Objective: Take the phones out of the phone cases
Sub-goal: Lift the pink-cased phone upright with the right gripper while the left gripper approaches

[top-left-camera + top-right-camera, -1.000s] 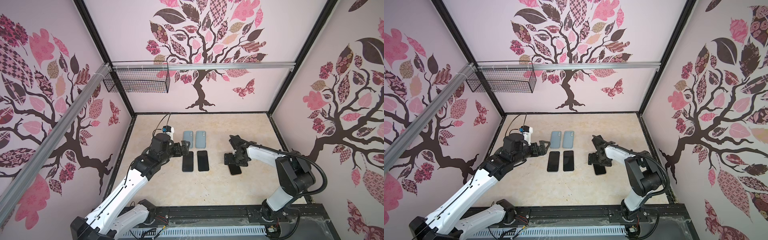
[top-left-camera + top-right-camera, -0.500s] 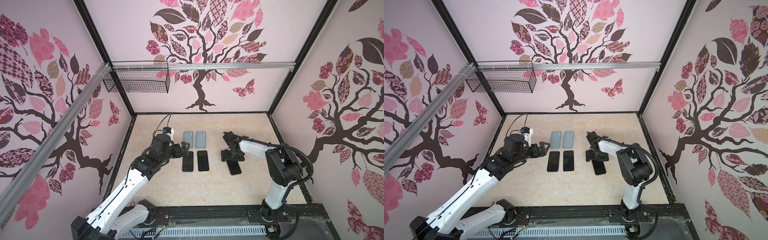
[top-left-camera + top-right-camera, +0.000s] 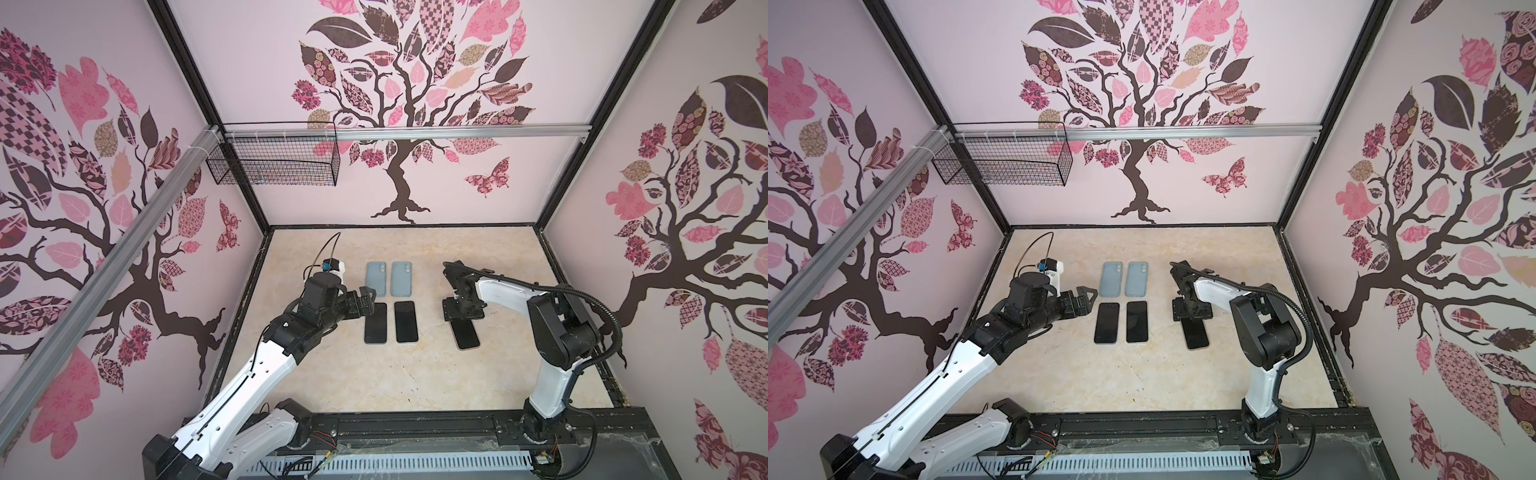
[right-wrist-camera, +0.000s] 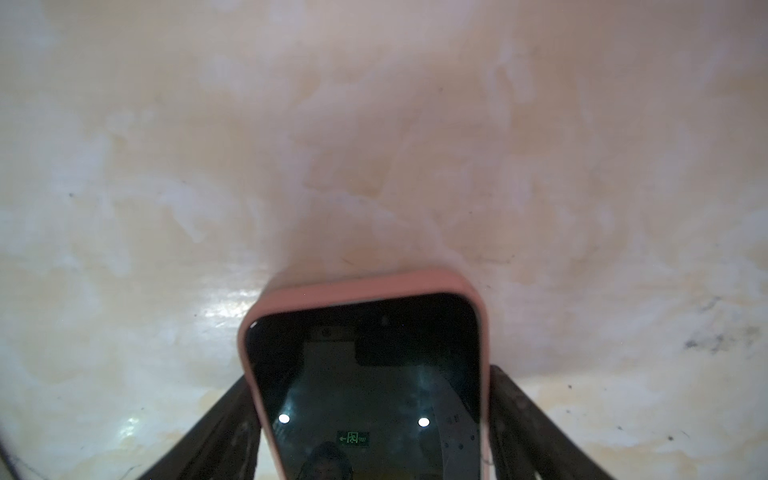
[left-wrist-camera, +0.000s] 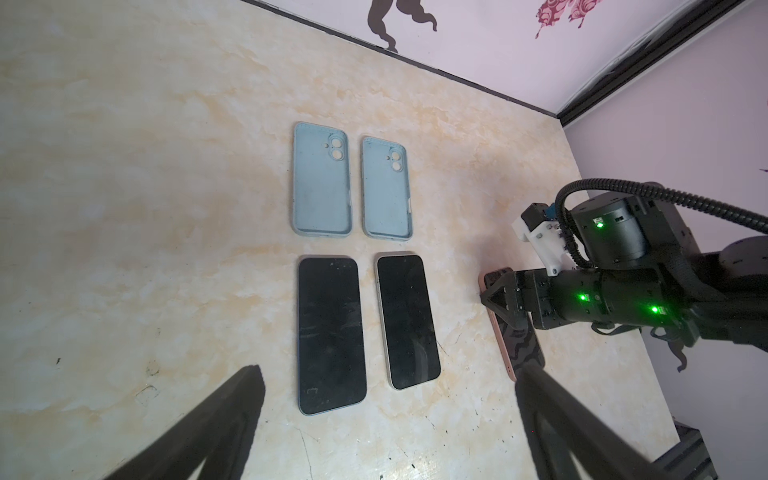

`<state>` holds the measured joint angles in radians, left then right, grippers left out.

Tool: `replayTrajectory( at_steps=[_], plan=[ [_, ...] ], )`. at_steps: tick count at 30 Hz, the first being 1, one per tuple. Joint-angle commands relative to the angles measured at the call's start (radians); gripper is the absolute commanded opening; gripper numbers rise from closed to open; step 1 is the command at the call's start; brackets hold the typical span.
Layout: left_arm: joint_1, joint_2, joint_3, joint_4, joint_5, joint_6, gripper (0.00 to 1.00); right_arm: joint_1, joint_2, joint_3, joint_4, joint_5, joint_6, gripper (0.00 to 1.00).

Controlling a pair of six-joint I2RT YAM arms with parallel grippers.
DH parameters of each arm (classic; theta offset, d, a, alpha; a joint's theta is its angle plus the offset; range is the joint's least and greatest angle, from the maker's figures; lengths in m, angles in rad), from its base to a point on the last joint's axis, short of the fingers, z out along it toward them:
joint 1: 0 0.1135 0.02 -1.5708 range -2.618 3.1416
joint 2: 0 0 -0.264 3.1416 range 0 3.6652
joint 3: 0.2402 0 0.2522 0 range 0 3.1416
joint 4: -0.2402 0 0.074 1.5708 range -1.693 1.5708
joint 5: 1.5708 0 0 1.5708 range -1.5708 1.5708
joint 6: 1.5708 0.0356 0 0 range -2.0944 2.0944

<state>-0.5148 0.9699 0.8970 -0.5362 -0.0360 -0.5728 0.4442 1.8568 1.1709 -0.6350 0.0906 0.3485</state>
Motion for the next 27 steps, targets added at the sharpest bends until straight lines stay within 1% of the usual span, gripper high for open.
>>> replayTrajectory(
  at_steps=[1,4,5,8,9,10,11,13,15,18,22,24,26,27],
  plan=[
    [0.007,-0.047,-0.049,0.039,-0.073,-0.059,0.98,0.001,0.048,-0.029,-0.059,0.047,0.024,0.75],
    [0.008,-0.069,-0.078,0.06,-0.053,-0.025,0.98,-0.008,0.014,-0.044,-0.048,0.033,0.052,0.7],
    [0.007,-0.066,-0.079,0.064,-0.026,-0.018,0.98,-0.014,0.001,-0.049,-0.043,0.018,0.058,0.68],
    [0.008,-0.04,-0.1,0.119,0.135,0.0,0.98,-0.047,-0.059,-0.074,-0.017,-0.053,0.08,0.61],
    [0.003,-0.023,-0.112,0.151,0.197,-0.012,0.98,-0.063,-0.083,-0.091,-0.004,-0.091,0.089,0.58],
    [-0.007,-0.006,-0.126,0.192,0.237,-0.031,0.98,-0.082,-0.109,-0.108,0.015,-0.134,0.1,0.57],
    [-0.026,0.009,-0.136,0.223,0.254,-0.045,0.98,-0.098,-0.131,-0.123,0.032,-0.175,0.109,0.56],
    [-0.088,0.044,-0.151,0.281,0.244,-0.065,0.97,-0.142,-0.186,-0.176,0.087,-0.279,0.13,0.56],
    [-0.135,0.077,-0.164,0.344,0.237,-0.095,0.96,-0.174,-0.23,-0.226,0.137,-0.356,0.147,0.56],
    [-0.193,0.148,-0.175,0.438,0.239,-0.132,0.92,-0.211,-0.279,-0.287,0.194,-0.445,0.176,0.55],
    [-0.289,0.259,-0.152,0.498,0.204,-0.136,0.89,-0.276,-0.33,-0.377,0.283,-0.567,0.25,0.55],
    [-0.327,0.321,-0.14,0.534,0.197,-0.143,0.86,-0.303,-0.346,-0.414,0.322,-0.613,0.288,0.54],
    [-0.364,0.385,-0.122,0.567,0.196,-0.149,0.84,-0.315,-0.358,-0.438,0.347,-0.628,0.319,0.54],
    [-0.385,0.421,-0.11,0.585,0.196,-0.153,0.81,-0.317,-0.361,-0.449,0.358,-0.633,0.331,0.54]
  ],
)
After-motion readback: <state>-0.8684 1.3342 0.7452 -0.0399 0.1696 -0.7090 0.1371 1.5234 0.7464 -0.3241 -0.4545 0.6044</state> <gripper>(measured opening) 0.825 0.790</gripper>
